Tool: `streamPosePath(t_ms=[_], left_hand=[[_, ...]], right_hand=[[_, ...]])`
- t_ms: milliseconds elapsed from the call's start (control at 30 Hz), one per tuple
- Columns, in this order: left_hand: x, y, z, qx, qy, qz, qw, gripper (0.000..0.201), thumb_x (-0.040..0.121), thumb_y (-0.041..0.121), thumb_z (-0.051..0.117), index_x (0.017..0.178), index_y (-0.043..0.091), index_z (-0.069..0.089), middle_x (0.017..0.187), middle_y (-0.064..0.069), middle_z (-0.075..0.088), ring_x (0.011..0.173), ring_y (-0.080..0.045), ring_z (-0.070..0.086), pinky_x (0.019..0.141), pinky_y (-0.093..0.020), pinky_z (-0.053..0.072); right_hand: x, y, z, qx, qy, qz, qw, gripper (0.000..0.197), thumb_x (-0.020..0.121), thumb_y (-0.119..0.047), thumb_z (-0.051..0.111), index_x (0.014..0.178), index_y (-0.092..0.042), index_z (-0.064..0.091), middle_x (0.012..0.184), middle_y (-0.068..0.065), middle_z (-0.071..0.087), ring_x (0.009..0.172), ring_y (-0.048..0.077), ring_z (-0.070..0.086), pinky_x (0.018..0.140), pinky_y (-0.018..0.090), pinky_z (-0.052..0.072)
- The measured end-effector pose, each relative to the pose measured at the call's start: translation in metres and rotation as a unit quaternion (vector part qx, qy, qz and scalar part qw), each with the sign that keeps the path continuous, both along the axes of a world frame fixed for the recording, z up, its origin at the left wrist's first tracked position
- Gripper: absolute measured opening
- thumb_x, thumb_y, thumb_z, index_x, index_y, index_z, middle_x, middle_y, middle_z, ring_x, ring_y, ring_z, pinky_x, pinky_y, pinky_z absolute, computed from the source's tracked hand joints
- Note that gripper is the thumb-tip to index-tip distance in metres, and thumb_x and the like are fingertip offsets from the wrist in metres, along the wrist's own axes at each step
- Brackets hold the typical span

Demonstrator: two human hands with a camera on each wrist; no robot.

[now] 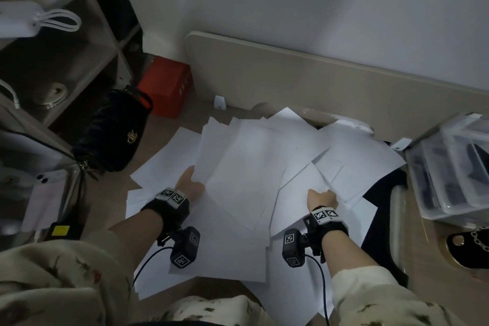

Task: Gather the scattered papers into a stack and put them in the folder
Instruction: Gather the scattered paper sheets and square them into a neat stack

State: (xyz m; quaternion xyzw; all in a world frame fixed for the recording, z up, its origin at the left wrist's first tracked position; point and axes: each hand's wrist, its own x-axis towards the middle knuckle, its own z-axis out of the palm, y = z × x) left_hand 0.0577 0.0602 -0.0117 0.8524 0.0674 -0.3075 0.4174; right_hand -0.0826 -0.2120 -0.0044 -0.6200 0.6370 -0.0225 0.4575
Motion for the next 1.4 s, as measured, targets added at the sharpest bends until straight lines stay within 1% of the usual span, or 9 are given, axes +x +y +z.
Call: streamPosePath(t_ms=[133, 367, 567, 700, 867, 1033, 1233, 1333, 1400], left_hand=[[-0.008, -0.001, 0.002, -0.028, -0.010, 0.009, 1.000, 0.057, 0.085, -0.004, 0.047, 0.139, 0.015, 0.041, 0.129, -0.014, 0.054, 0.117, -0.033, 0.052, 0.103, -0.041, 0.043], [-0.019, -0.003, 0.004, -0.047, -0.009, 0.072, 0.996, 0.058, 0.094, -0.001, 0.042, 0.148, 0.006, 0.025, 0.147, -0.014, 0.038, 0.131, -0.031, 0.040, 0.111, -0.034, 0.030], [-0.028, -0.008, 0.005, -0.052, 0.026, 0.073, 0.996, 0.062, 0.098, 0.001, 0.039, 0.151, 0.007, 0.008, 0.156, -0.011, 0.020, 0.140, -0.027, 0.028, 0.111, -0.025, 0.022], [-0.034, -0.009, 0.004, -0.051, 0.047, 0.061, 0.996, 0.068, 0.096, 0.000, 0.043, 0.152, 0.008, 0.005, 0.157, -0.011, 0.018, 0.141, -0.028, 0.028, 0.111, -0.029, 0.024], [-0.042, -0.010, 0.013, -0.043, 0.065, 0.031, 0.996, 0.068, 0.095, 0.004, 0.047, 0.151, 0.004, 0.009, 0.156, -0.016, 0.019, 0.139, -0.035, 0.029, 0.111, -0.039, 0.030], [-0.038, -0.014, 0.007, -0.096, 0.080, 0.076, 0.989, 0.054, 0.100, 0.027, 0.037, 0.147, 0.004, 0.024, 0.149, -0.018, 0.033, 0.132, -0.038, 0.039, 0.111, -0.048, 0.031], [-0.029, -0.017, 0.007, -0.091, 0.090, 0.059, 0.990, 0.082, 0.088, 0.067, 0.032, 0.132, -0.001, 0.049, 0.134, -0.025, 0.051, 0.121, -0.039, 0.051, 0.106, -0.050, 0.038], [-0.025, -0.015, 0.008, -0.114, 0.084, 0.062, 0.988, 0.067, 0.096, 0.058, 0.029, 0.136, 0.006, 0.047, 0.134, -0.022, 0.052, 0.119, -0.038, 0.052, 0.103, -0.051, 0.041], [-0.028, -0.016, 0.014, -0.146, 0.137, 0.094, 0.975, 0.084, 0.082, 0.079, 0.032, 0.144, 0.023, 0.037, 0.144, -0.012, 0.045, 0.125, -0.037, 0.046, 0.104, -0.054, 0.038]], right_hand=[[-0.021, -0.002, 0.018, -0.062, -0.025, -0.061, 0.996, 0.040, 0.089, -0.011, 0.053, 0.127, 0.003, 0.054, 0.125, 0.024, 0.058, 0.112, 0.041, 0.057, 0.096, 0.045, 0.048], [-0.071, -0.006, 0.060, -0.132, -0.102, -0.193, 0.967, 0.048, 0.097, -0.023, 0.050, 0.138, -0.001, 0.042, 0.138, 0.023, 0.047, 0.126, 0.036, 0.047, 0.101, 0.037, 0.038], [-0.103, -0.001, 0.089, -0.061, -0.118, -0.242, 0.961, 0.055, 0.097, -0.036, 0.040, 0.136, 0.004, 0.041, 0.136, 0.023, 0.050, 0.119, 0.037, 0.052, 0.086, 0.035, 0.040], [-0.102, 0.006, 0.080, 0.032, -0.160, -0.193, 0.967, 0.046, 0.089, -0.025, 0.050, 0.126, 0.003, 0.050, 0.114, 0.013, 0.057, 0.091, 0.027, 0.054, 0.054, 0.025, 0.037], [-0.085, 0.017, 0.037, 0.110, -0.165, -0.064, 0.978, 0.051, 0.082, -0.016, 0.070, 0.121, 0.008, 0.049, 0.108, 0.016, 0.061, 0.092, 0.030, 0.063, 0.077, 0.036, 0.057], [-0.069, 0.047, 0.032, 0.231, -0.102, 0.129, 0.959, 0.012, 0.092, -0.014, 0.060, 0.094, -0.003, 0.055, 0.088, 0.014, 0.067, 0.075, 0.027, 0.065, 0.070, 0.041, 0.057], [-0.056, 0.056, 0.028, 0.250, -0.025, 0.244, 0.937, 0.028, 0.092, -0.022, 0.061, 0.109, 0.000, 0.054, 0.082, 0.015, 0.064, 0.062, 0.025, 0.066, 0.059, 0.037, 0.058], [-0.051, 0.040, 0.017, 0.223, -0.004, 0.255, 0.941, 0.037, 0.087, -0.028, 0.064, 0.109, -0.001, 0.053, 0.088, 0.013, 0.064, 0.069, 0.027, 0.067, 0.074, 0.047, 0.059], [-0.048, 0.027, 0.009, 0.193, -0.001, 0.232, 0.953, 0.049, 0.082, -0.035, 0.065, 0.114, -0.003, 0.046, 0.098, 0.013, 0.063, 0.078, 0.030, 0.067, 0.082, 0.052, 0.056]])
